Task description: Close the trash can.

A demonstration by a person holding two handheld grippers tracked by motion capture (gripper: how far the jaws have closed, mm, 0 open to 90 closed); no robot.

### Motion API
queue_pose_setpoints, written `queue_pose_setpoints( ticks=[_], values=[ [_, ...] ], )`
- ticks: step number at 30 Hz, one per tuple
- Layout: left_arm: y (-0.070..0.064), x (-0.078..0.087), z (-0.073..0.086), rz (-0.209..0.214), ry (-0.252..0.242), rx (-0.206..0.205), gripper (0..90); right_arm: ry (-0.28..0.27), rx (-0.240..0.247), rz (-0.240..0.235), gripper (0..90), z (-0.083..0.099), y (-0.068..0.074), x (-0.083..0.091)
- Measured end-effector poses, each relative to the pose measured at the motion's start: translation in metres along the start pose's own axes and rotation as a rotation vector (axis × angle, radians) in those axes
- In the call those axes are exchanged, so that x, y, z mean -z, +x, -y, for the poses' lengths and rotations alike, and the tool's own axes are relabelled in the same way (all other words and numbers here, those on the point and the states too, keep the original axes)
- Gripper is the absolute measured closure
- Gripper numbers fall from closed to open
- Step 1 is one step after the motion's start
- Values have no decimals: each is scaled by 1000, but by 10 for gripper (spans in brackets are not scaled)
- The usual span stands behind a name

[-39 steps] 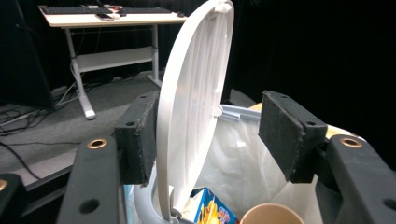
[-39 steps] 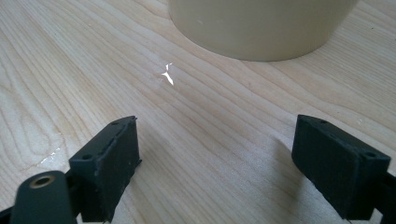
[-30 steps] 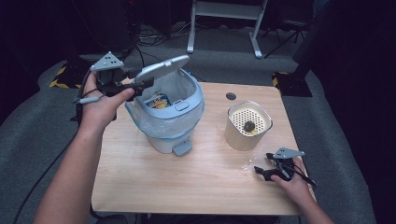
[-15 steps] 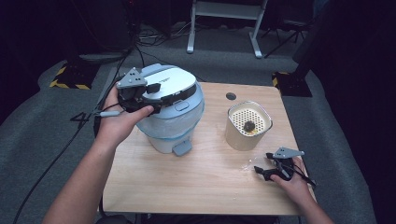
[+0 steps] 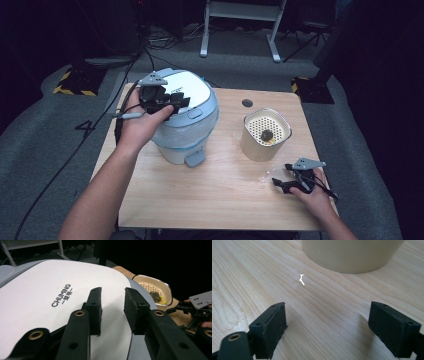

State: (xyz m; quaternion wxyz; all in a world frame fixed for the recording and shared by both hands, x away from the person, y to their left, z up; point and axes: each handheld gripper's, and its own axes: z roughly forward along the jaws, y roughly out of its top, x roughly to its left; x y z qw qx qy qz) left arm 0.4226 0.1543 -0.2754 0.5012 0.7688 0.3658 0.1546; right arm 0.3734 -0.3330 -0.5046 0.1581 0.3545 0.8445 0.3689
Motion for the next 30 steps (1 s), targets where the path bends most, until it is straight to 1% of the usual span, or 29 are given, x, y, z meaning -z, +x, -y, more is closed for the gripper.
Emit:
queue_pose_setpoints(
  ticks=[1, 3, 5, 6, 7, 9, 13, 14, 17, 19, 20, 22, 25, 26, 28, 29, 30],
  values=[
    [-1, -1, 0, -4, -2, -3, 688, 0, 0, 0, 150, 0, 0, 0],
    [-2, -3, -1, -18, 2, -24, 707, 0, 0, 0, 149, 0, 0, 0],
    [-3, -4, -1, -31, 5, -51, 707, 0, 0, 0, 149, 0, 0, 0],
    [-4, -5, -1, -38, 1, -54, 703, 0, 0, 0, 149, 0, 0, 0],
    [-5, -5, -1, -53, 4, -78, 693, 0, 0, 0, 149, 0, 0, 0],
    [-7, -6, -1, -78, 7, -109, 683, 0, 0, 0, 149, 0, 0, 0],
    [-7, -6, 0, -78, 10, -113, 682, 0, 0, 0, 149, 0, 0, 0],
    [-8, -6, 0, -84, 10, -115, 682, 0, 0, 0, 149, 0, 0, 0],
    [-8, -7, -2, -87, 21, -118, 682, 0, 0, 0, 149, 0, 0, 0],
    [-9, -7, -3, -92, 34, -121, 683, 0, 0, 0, 149, 0, 0, 0],
    [-9, -8, -2, -108, 56, -141, 683, 0, 0, 0, 149, 0, 0, 0],
    [-11, -10, -2, -127, 53, -147, 684, 0, 0, 1, 149, 0, 0, 0],
    [-10, -10, -3, -128, 48, -141, 677, 0, 0, 1, 149, 0, 0, 0],
    [-9, -11, -3, -134, 44, -134, 629, 0, 0, 0, 149, 0, 0, 0],
    [-7, -11, -4, -139, 36, -134, 471, 0, 0, 0, 149, 0, 0, 0],
    [-7, -11, -4, -139, 36, -134, 415, 0, 0, 0, 149, 0, 0, 0],
    [-6, -10, -4, -125, 26, -129, 415, 0, 1, 0, 149, 0, 0, 0]
  ],
)
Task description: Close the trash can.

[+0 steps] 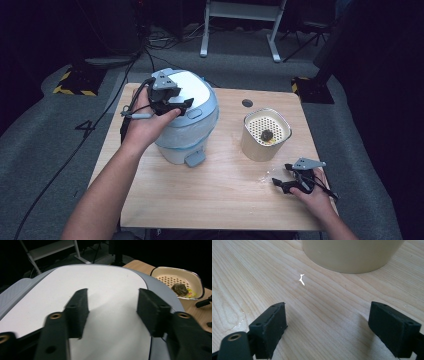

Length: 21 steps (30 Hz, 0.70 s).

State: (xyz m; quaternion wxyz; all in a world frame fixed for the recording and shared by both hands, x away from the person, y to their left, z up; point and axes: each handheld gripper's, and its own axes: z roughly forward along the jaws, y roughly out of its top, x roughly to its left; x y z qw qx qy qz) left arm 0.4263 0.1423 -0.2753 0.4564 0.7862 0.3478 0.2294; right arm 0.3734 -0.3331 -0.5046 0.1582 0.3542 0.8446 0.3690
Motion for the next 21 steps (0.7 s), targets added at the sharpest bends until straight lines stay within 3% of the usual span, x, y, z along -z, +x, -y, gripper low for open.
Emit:
queue_pose_setpoints(
  ticks=[1, 2, 3, 4, 7, 11, 21],
  values=[
    [0, 2, -1, 11, -23, 4, 376, 0, 3, -3, 149, 0, 0, 0],
    [-2, 7, -2, 48, -59, -8, 367, 0, 4, -5, 148, 0, -1, 0],
    [-2, 7, -2, 48, -59, -8, 364, 1, 3, -5, 149, 0, -1, 0],
    [-7, 13, -3, 81, -87, -25, 354, -1, 3, -7, 148, -1, -1, -1],
    [-17, 24, -3, 131, -95, -75, 344, -1, 3, -7, 148, -1, -1, -1],
    [-27, 35, 4, 167, -105, -94, 334, 0, 3, -7, 148, -1, -1, -1],
    [-46, 58, 33, 171, -97, -113, 329, 0, 5, -9, 148, -1, -1, -1]
  ],
)
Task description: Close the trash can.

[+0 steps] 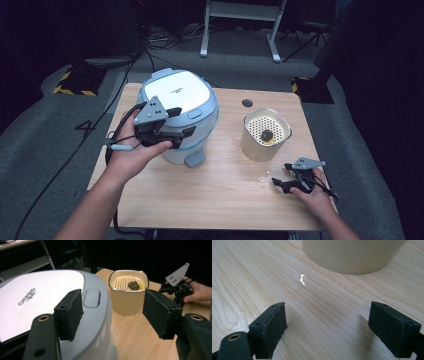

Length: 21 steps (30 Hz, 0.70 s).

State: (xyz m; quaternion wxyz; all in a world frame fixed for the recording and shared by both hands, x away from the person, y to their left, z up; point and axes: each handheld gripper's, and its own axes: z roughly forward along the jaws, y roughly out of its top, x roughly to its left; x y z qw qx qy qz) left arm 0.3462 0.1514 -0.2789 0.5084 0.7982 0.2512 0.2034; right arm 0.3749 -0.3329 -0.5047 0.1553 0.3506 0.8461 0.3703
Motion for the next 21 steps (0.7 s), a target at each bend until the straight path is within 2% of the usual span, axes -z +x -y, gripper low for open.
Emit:
queue_pose_setpoints(
  ticks=[5, 21],
  values=[
    [-7, 5, 15, 8, 6, 4, 328, 0, 0, 0, 148, 0, 0, 0],
    [-12, 1, 81, 4, 36, 90, 323, 0, 0, 0, 148, 0, 0, 0]
  ],
)
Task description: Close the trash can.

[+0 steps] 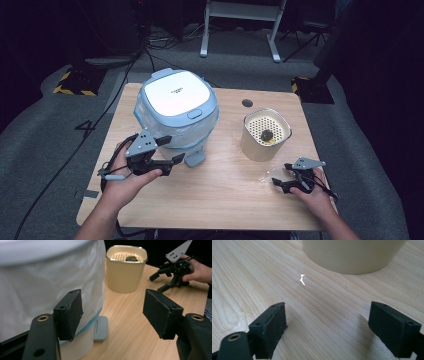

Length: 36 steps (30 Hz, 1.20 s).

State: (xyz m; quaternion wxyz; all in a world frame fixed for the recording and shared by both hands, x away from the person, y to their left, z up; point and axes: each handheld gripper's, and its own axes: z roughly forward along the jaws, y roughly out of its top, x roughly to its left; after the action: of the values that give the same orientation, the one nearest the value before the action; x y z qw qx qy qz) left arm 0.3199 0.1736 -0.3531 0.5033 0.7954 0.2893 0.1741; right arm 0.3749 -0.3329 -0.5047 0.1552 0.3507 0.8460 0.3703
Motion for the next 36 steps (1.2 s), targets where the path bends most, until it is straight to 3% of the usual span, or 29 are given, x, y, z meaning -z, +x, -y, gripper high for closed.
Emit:
queue_pose_setpoints(
  ticks=[9, 16, 21, 36],
  values=[
    [7, -8, 38, -41, 50, 36, 311, 0, 0, 0, 148, 0, 0, 0],
    [12, -17, 61, -48, 82, 66, 296, 0, 0, 0, 148, 0, 0, 0],
    [16, -27, 79, -52, 114, 115, 274, 0, 0, 0, 148, 0, 0, 0],
    [25, -47, 122, -89, 276, 173, 221, 0, 0, 0, 148, 0, 0, 0]
  ],
)
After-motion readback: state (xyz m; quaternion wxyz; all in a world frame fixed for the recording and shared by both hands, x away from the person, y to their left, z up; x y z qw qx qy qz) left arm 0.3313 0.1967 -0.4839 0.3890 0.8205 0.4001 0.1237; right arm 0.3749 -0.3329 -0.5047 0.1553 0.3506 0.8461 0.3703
